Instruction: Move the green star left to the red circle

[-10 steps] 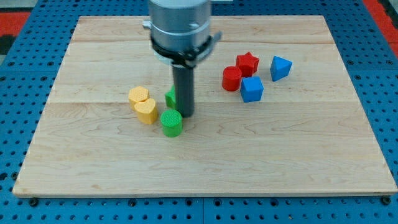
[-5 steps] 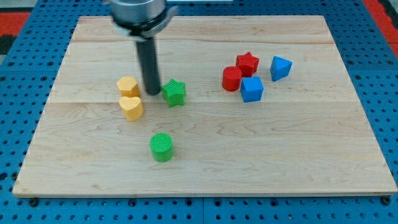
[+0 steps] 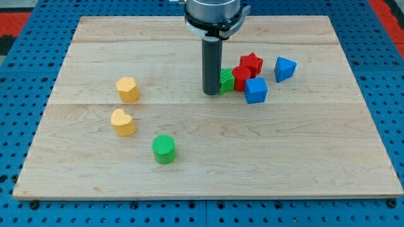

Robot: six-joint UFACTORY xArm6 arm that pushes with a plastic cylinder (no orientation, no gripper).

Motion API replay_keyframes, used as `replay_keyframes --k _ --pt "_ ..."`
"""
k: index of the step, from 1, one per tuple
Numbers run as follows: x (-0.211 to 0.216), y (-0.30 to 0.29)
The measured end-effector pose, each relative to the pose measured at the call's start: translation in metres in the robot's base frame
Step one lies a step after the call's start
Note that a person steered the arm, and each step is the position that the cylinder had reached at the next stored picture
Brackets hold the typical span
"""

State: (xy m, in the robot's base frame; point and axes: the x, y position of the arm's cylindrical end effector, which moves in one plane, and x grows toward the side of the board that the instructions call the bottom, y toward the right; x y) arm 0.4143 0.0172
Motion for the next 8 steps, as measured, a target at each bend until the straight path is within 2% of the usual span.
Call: replay_keyframes --k 4,6,7,8 --pt "-0.021 -0.016" --pt "0.043 -0.008" --pt "0.02 0.017" --pt "-0.014 0.011"
